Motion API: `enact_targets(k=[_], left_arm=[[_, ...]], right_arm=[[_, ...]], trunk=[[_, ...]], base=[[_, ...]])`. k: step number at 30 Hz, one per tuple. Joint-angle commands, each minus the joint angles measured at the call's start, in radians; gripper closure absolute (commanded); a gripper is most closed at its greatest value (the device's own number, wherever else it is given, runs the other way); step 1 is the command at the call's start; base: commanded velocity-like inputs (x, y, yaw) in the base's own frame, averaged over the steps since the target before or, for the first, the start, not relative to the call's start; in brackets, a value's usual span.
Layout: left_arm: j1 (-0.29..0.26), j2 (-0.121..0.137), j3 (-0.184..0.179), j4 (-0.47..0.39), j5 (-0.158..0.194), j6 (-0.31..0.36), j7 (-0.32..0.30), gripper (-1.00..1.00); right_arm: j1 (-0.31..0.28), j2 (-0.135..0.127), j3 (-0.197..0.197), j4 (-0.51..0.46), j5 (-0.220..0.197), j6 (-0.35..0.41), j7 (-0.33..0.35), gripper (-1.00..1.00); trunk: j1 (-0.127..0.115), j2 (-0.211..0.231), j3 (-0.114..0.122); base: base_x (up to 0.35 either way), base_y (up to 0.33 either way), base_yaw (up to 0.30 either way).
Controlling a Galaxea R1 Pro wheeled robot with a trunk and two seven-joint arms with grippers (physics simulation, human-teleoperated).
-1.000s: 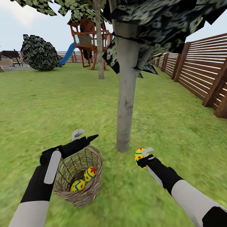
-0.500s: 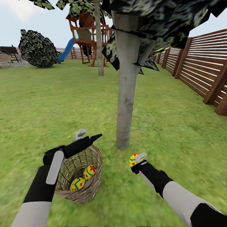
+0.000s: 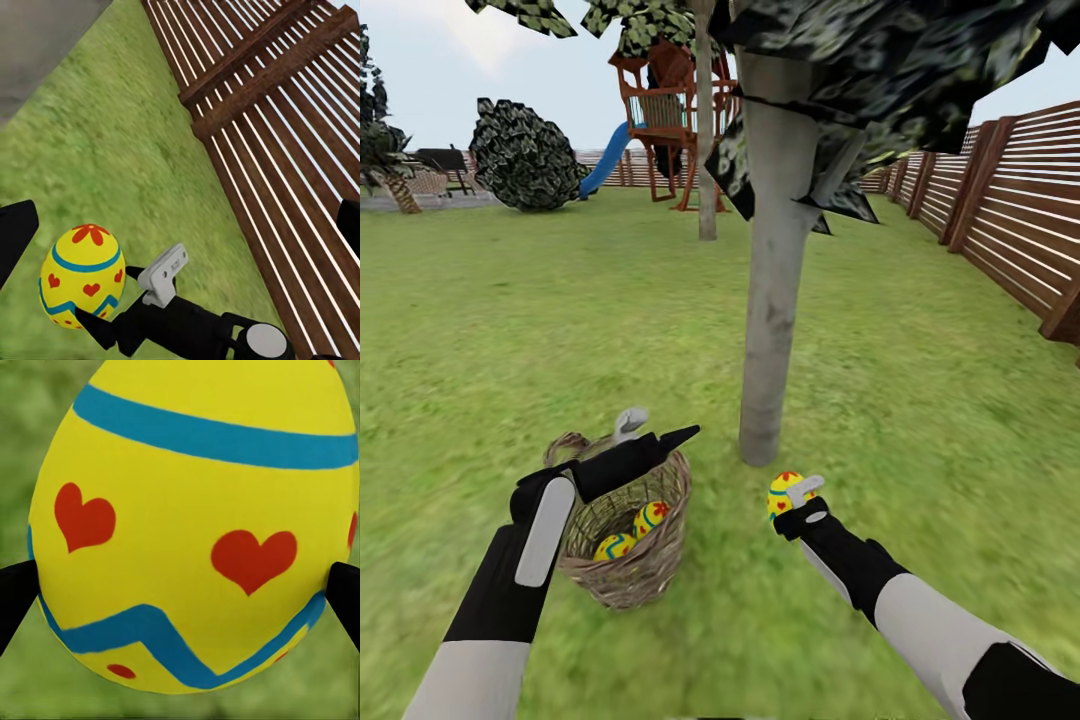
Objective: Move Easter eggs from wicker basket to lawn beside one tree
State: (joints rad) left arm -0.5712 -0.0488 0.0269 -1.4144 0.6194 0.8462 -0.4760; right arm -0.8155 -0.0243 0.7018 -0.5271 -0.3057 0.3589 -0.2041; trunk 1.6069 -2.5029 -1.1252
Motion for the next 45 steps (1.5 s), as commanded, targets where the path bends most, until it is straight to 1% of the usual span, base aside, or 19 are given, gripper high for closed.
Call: enact_targets(k=[1, 6, 17, 18, 20, 21, 22, 24, 26, 27, 29, 30, 31, 34, 36, 37, 39, 41, 45], left_arm=[[-0.001, -0.001, 0.003, 0.0, -0.001, 0.007, -0.004, -1.0], [-0.001, 0.0, 0.004, 0.0, -0.001, 0.007, -0.004, -1.0], [-0.001, 0.0, 0.003, -0.002, 0.0, 0.007, -0.004, -1.0], [-0.001, 0.0, 0.003, -0.002, 0.0, 0.007, -0.004, -1.0], [-0.001, 0.0, 0.003, -0.002, 0.005, 0.007, -0.005, -1.0], [-0.001, 0.0, 0.003, -0.002, 0.012, 0.007, -0.004, -1.0], [-0.001, -0.001, 0.002, -0.002, 0.015, 0.008, -0.004, -1.0], [-0.001, -0.001, -0.012, -0.003, 0.021, 0.008, -0.004, -1.0], [-0.001, -0.003, -0.035, -0.004, 0.026, 0.008, -0.004, -1.0], [-0.001, -0.017, -0.073, -0.005, 0.031, 0.008, -0.004, -1.0], [-0.001, -0.024, -0.121, -0.008, 0.033, 0.008, -0.004, -1.0], [-0.001, -0.027, -0.145, -0.01, 0.034, 0.008, -0.004, -1.0], [-0.001, -0.032, -0.156, -0.011, 0.038, 0.008, -0.004, -1.0], [-0.001, -0.038, -0.164, -0.018, 0.081, 0.009, -0.014, -1.0], [-0.001, -0.037, -0.165, -0.022, 0.092, 0.01, -0.062, -1.0], [-0.001, -0.032, -0.165, -0.023, 0.095, 0.011, -0.118, -1.0], [-0.001, -0.031, -0.164, -0.025, 0.095, 0.011, -0.129, -1.0], [-0.001, -0.031, -0.164, -0.036, 0.096, 0.011, -0.134, -1.0], [-0.001, -0.031, -0.165, -0.043, 0.097, 0.012, -0.191, -1.0]], right_arm=[[-0.001, -0.002, 0.008, -0.003, -0.01, 0.005, -0.011, 1.0], [-0.001, -0.002, 0.008, -0.002, -0.01, 0.005, -0.012, 1.0], [0.008, -0.002, 0.008, 0.003, -0.011, -0.006, -0.006, 1.0], [0.009, -0.002, 0.007, 0.004, -0.012, -0.02, -0.003, 1.0], [0.01, -0.008, 0.007, 0.016, -0.016, -0.128, 0.002, 1.0], [0.01, -0.01, 0.006, 0.038, -0.021, -0.164, 0.004, 1.0], [0.01, -0.01, 0.005, 0.06, -0.022, -0.178, 0.009, 1.0], [0.01, -0.01, -0.001, 0.125, -0.023, -0.192, 0.071, 1.0], [0.01, -0.01, -0.002, 0.131, -0.021, -0.194, 0.09, 1.0], [0.01, -0.01, -0.014, 0.142, -0.026, -0.192, 0.093, 1.0], [0.01, -0.008, -0.038, 0.162, -0.028, -0.189, 0.094, 1.0], [0.003, -0.005, -0.045, 0.204, -0.028, -0.189, 0.094, 1.0], [-0.01, -0.003, -0.048, 0.25, -0.026, -0.19, 0.094, 1.0], [-0.046, -0.002, -0.05, 0.291, -0.025, -0.189, 0.094, 1.0], [-0.079, -0.001, -0.051, 0.299, -0.029, -0.177, 0.094, 1.0], [-0.113, 0.026, -0.051, 0.317, -0.03, -0.093, 0.093, 1.0], [-0.143, 0.041, -0.051, 0.324, -0.03, -0.044, 0.093, 1.0], [-0.159, 0.056, -0.05, 0.328, -0.028, -0.035, 0.093, 1.0], [-0.17, 0.062, -0.05, 0.329, -0.023, -0.034, 0.092, 1.0]], trunk=[[-0.001, 0.0, -0.001], [-0.001, 0.0, -0.001], [-0.001, 0.0, -0.001], [-0.001, 0.0, -0.001], [-0.001, 0.0, -0.001], [-0.001, 0.0, -0.001], [-0.001, 0.0, -0.001], [-0.001, 0.0, -0.001], [0.0, -0.001, -0.009], [0.001, -0.001, -0.012], [0.002, -0.002, -0.02], [0.002, -0.002, -0.024], [0.003, -0.002, -0.028], [0.004, -0.003, -0.04], [0.005, -0.003, -0.047], [0.005, -0.003, -0.051], [0.006, -0.004, -0.059], [0.007, -0.004, -0.067], [0.009, -0.005, -0.082]], base=[[-0.137, -0.303, 0.3], [0.028, -0.331, 0.3], [0.211, -0.272, 0.261], [0.076, -0.085, 0.026], [0.018, -0.02, 0.006], [0.004, -0.005, 0.001], [0.002, -0.002, 0.001], [0.0, 0.0, 0.0], [0.0, 0.0, 0.0], [0.0, 0.0, 0.0], [0.0, 0.0, 0.0], [0.0, 0.0, 0.0], [0.0, 0.0, 0.0], [0.0, 0.0, 0.0], [0.0, 0.0, 0.0], [0.0, 0.0, 0.0], [0.0, 0.0, 0.0], [0.0, 0.0, 0.0], [0.0, 0.0, 0.0]])
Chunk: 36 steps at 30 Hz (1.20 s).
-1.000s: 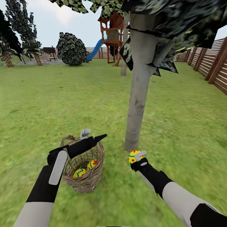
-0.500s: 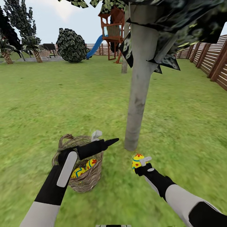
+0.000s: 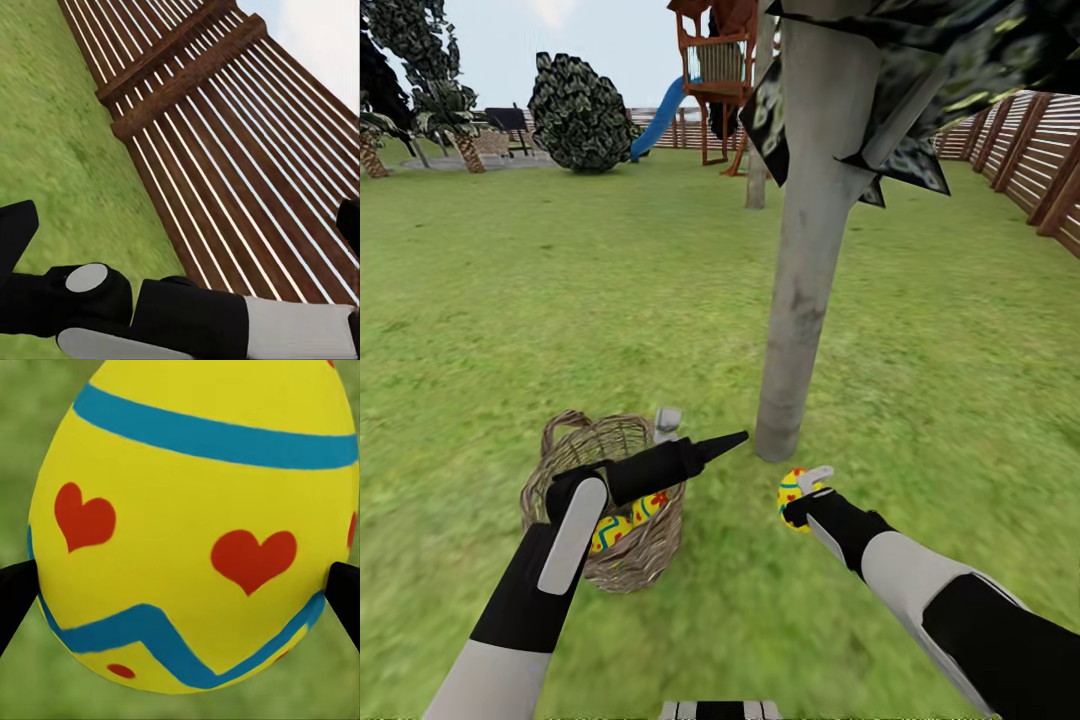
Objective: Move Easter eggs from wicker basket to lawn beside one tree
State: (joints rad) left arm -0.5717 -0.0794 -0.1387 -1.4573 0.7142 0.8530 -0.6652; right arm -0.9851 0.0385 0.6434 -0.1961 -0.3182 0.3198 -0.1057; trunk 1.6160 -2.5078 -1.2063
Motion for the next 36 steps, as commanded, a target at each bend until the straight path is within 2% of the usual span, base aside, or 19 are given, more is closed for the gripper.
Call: enact_targets(k=[1, 12, 15, 17, 20, 29, 36], left_arm=[[-0.001, 0.0, 0.001, 0.0, 0.002, 0.005, -0.007, -1.0], [-0.001, -0.004, 0.001, 0.0, 0.003, 0.006, -0.013, -1.0], [-0.001, 0.0, 0.002, 0.0, 0.004, 0.005, -0.026, -1.0], [-0.001, 0.002, 0.002, 0.001, 0.003, 0.004, -0.071, -1.0], [-0.001, 0.003, 0.002, 0.002, 0.002, 0.002, -0.109, -1.0], [-0.001, 0.003, 0.002, 0.002, 0.002, 0.001, -0.112, -1.0], [-0.001, 0.003, 0.002, 0.002, 0.002, 0.001, -0.114, -1.0]], right_arm=[[-0.002, 0.0, 0.008, -0.002, -0.01, 0.004, -0.006, 1.0], [-0.003, 0.0, 0.009, -0.007, -0.001, -0.011, -0.012, 1.0], [-0.003, -0.001, 0.009, -0.007, -0.001, -0.011, -0.012, 1.0], [-0.003, -0.002, 0.009, -0.015, 0.0, -0.017, -0.012, 1.0], [-0.003, -0.002, 0.014, -0.024, 0.002, -0.07, -0.004, 1.0], [-0.003, -0.001, 0.022, -0.049, 0.003, -0.077, -0.002, 1.0], [-0.002, 0.001, 0.022, -0.049, 0.011, -0.077, -0.002, 1.0]], trunk=[[0.0, -0.001, -0.005], [0.005, -0.003, -0.047], [0.005, -0.003, -0.047], [0.005, -0.003, -0.047], [0.005, -0.003, -0.047], [0.005, -0.003, -0.047], [0.005, -0.003, -0.047]], base=[[0.0, 0.0, 0.0], [0.0, 0.0, 0.0], [0.0, 0.0, 0.0], [0.0, 0.0, 0.0], [-0.009, -0.016, 0.0], [-0.006, -0.284, 0.014], [0.0, -0.17, 0.277]])
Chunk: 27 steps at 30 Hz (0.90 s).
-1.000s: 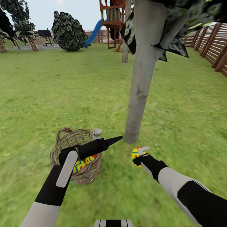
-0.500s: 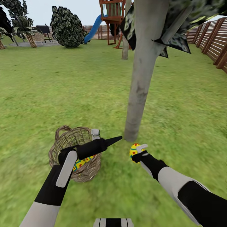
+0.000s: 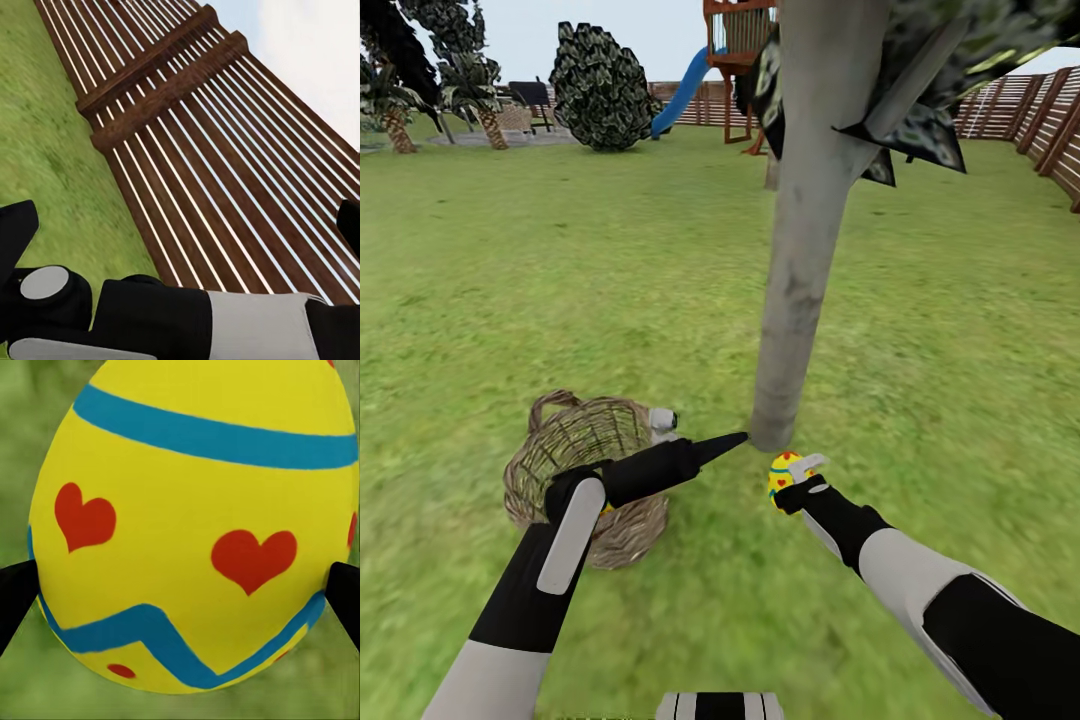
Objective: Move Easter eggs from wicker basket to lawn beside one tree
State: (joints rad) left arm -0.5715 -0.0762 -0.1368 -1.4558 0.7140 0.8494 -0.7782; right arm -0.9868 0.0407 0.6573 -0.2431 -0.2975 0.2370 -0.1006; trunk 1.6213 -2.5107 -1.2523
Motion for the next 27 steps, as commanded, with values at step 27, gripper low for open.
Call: enact_targets(k=[27], left_arm=[[-0.001, 0.003, 0.001, -0.001, 0.003, 0.007, -0.001, -1.0]], right_arm=[[0.0, 0.008, 0.004, 0.008, 0.049, 0.004, -0.014, 1.0]], trunk=[[0.007, -0.004, -0.06]], base=[[0.0, 0.0, 0.05]])
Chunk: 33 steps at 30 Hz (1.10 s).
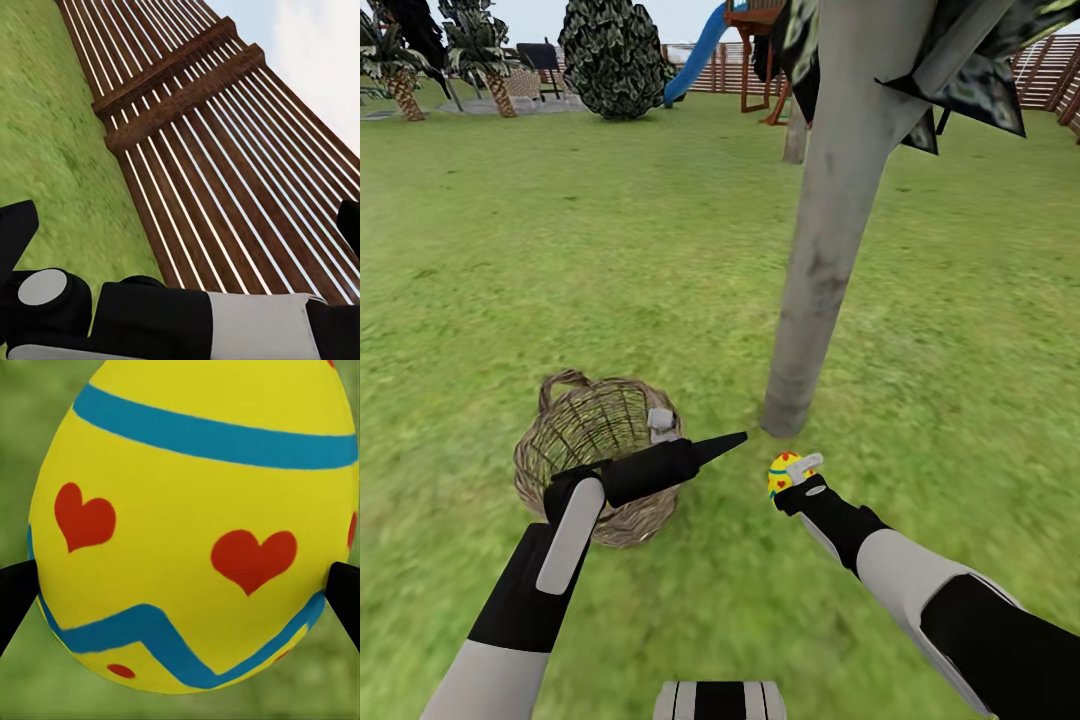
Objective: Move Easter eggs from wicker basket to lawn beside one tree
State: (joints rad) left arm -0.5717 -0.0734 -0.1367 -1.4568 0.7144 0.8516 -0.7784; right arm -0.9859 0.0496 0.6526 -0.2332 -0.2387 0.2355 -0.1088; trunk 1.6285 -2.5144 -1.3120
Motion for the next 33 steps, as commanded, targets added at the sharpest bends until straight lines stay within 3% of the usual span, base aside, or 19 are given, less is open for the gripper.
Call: enact_targets(k=[1, 8, 15, 26, 29, 33], left_arm=[[0.0, 0.0, 0.0, 0.001, 0.002, 0.005, -0.001, -1.0], [0.0, 0.0, 0.0, 0.001, 0.002, 0.006, -0.001, -1.0], [0.0, 0.0, 0.001, 0.001, 0.003, 0.004, -0.005, -1.0], [0.0, -0.002, 0.0, 0.005, 0.003, 0.004, -0.008, -1.0], [0.0, -0.005, 0.0, 0.008, 0.002, 0.004, -0.006, -1.0], [0.0, -0.009, -0.001, 0.01, 0.002, 0.003, -0.004, -1.0]], right_arm=[[0.0, -0.001, 0.009, -0.003, -0.01, 0.005, -0.006, 1.0], [0.0, -0.002, 0.011, -0.011, -0.008, 0.004, -0.005, 1.0], [0.0, -0.002, 0.012, -0.011, -0.008, 0.004, -0.003, 1.0], [-0.001, 0.002, 0.009, -0.011, -0.009, 0.009, -0.018, 1.0], [-0.061, 0.006, 0.007, 0.014, -0.022, 0.019, -0.119, 1.0], [-0.15, 0.027, 0.005, 0.072, -0.024, 0.104, -0.138, 1.0]], trunk=[[0.0, 0.0, -0.001], [0.0, 0.0, -0.001], [0.0, 0.0, -0.001], [0.005, -0.003, -0.043], [0.006, -0.004, -0.055], [0.008, -0.004, -0.07]], base=[[-0.11, -0.089, 0.0], [-0.239, -0.215, 0.0], [-0.033, -0.029, 0.0], [0.0, 0.0, 0.0], [0.0, 0.0, 0.0], [0.0, 0.0, 0.0]])
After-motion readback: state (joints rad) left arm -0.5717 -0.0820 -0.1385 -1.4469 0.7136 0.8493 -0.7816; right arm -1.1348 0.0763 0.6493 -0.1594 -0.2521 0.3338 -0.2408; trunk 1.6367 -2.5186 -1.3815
